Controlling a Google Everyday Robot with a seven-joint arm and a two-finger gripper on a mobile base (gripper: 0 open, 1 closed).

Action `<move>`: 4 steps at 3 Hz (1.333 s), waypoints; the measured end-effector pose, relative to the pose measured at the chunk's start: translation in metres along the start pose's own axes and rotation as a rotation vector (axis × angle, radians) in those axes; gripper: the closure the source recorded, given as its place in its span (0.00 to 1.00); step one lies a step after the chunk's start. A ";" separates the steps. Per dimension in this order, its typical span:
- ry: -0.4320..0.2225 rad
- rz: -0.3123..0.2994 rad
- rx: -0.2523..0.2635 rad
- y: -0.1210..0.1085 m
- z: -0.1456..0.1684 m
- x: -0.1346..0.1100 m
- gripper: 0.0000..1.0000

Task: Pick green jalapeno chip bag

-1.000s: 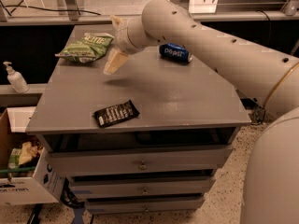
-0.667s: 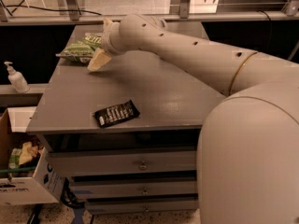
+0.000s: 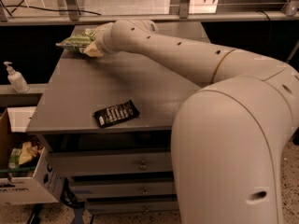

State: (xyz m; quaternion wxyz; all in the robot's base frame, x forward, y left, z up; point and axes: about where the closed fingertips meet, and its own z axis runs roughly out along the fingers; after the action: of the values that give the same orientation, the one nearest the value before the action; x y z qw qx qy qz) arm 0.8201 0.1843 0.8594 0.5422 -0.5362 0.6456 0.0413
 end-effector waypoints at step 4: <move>-0.070 0.002 0.023 -0.017 -0.033 -0.024 1.00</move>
Offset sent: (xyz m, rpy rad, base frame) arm -0.0010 -0.0144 0.0253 0.0519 -0.0161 -0.0364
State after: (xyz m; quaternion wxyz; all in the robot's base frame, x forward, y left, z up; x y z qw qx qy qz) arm 0.8067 0.1716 0.9001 0.5704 -0.5275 0.6274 0.0533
